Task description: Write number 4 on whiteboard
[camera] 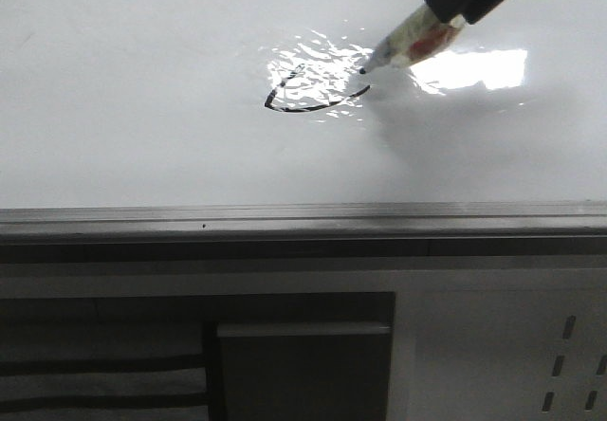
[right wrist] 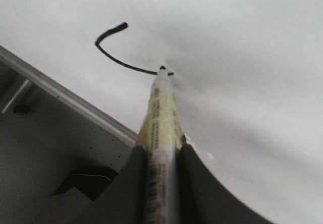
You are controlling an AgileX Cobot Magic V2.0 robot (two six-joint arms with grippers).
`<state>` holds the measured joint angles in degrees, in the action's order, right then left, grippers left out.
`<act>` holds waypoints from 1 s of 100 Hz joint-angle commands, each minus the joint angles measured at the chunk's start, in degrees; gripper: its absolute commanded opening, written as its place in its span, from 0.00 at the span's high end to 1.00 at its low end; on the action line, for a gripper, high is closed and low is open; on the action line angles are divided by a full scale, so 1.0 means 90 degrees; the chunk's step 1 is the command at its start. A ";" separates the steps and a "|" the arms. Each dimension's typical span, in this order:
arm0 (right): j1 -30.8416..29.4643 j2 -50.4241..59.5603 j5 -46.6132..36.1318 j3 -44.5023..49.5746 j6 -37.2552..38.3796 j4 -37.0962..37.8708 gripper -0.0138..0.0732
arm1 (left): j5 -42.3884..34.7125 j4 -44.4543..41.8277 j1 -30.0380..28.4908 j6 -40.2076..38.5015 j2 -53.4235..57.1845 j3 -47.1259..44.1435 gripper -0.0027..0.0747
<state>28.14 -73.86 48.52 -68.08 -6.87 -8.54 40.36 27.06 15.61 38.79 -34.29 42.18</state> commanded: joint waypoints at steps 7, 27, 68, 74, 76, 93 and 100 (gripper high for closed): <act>0.0220 0.0147 -0.0711 -0.0159 -0.0097 -0.0035 0.92 | -0.0460 0.0212 -0.0010 -0.0081 -0.0005 0.0168 0.49; 0.0220 -0.0192 -0.0927 -0.0159 -0.0097 0.0022 0.92 | -0.0460 0.0212 -0.0010 -0.0081 -0.0005 0.0168 0.49; 0.0524 0.0232 -0.0166 -0.0399 -0.0306 0.0037 0.92 | -0.0460 0.0212 -0.0010 -0.0081 -0.0005 0.0168 0.49; 0.0524 0.0499 -0.0229 -0.0399 -0.0487 0.0052 0.92 | -0.0460 0.0212 -0.0010 -0.0081 -0.0005 0.0168 0.49; 0.0524 0.0573 -0.0229 -0.0399 -0.0500 0.0086 0.92 | -0.0460 0.0212 -0.0010 -0.0081 -0.0005 0.0168 0.49; 0.0524 0.1058 0.0201 -0.0399 -0.0500 0.0476 0.92 | -0.0460 0.0212 -0.0010 -0.0081 -0.0005 0.0168 0.49; 0.0524 0.1219 0.0295 -0.0399 -0.0610 0.0490 0.92 | -0.0460 0.0212 -0.0010 -0.0081 -0.0005 0.0168 0.49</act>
<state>32.76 -65.65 52.76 -69.84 -10.74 -5.00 40.36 27.06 15.61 38.79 -34.29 42.18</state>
